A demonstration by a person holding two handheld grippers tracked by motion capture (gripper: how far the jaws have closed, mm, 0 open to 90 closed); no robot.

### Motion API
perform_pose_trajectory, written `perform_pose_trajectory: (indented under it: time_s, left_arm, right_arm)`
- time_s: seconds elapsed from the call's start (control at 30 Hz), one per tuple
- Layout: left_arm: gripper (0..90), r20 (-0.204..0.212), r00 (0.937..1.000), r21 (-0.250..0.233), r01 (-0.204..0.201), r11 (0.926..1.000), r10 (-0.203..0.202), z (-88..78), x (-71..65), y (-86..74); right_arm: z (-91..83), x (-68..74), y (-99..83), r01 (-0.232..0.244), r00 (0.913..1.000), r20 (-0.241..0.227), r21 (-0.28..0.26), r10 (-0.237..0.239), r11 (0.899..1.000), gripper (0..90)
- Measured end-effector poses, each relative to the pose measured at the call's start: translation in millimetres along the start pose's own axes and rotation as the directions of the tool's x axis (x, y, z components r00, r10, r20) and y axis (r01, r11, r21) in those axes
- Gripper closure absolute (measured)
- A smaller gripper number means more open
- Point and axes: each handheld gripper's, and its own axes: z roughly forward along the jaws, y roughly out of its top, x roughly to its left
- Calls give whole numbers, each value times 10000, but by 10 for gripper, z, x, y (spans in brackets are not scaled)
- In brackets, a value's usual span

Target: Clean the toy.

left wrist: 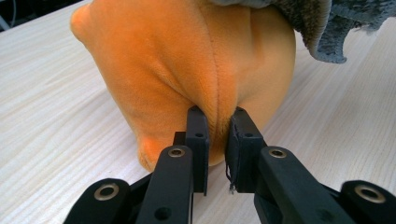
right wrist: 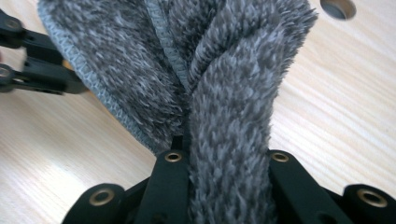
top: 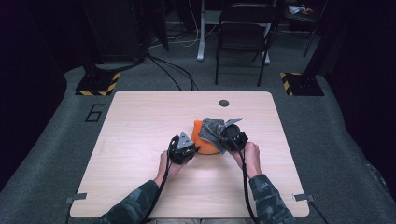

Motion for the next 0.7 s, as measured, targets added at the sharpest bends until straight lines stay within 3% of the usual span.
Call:
perform_pose_trajectory:
  time_s: [0.33,0.43,0.57,0.63,0.7]
  left_arm:
    - [794,109,9998,-50,138,9999,-137,12,33,-22]
    - [793,196,9996,-28,189,9998,-189,9,48,-32]
    - [790,222,9995,54,217,9997,-218,-4,74,-47]
    - [788,238,9993,23,273,9996,-273,-3,76,-48]
    - [787,245,9993,-3,290,9996,-290,-2,84,-47]
  right_arm:
    - [190,-235,-156,-842,9963,-96,861,854,9927,783]
    - [278,-373,-249,-1463,9856,-702,1045,1540,9837,781]
    - [472,-472,-384,-1801,9795,-568,1843,1934,9662,781]
    - [486,-502,-408,-2104,9695,-881,1793,2287,9610,780]
    - [436,-535,-390,-2179,9690,-777,1791,2346,9594,781]
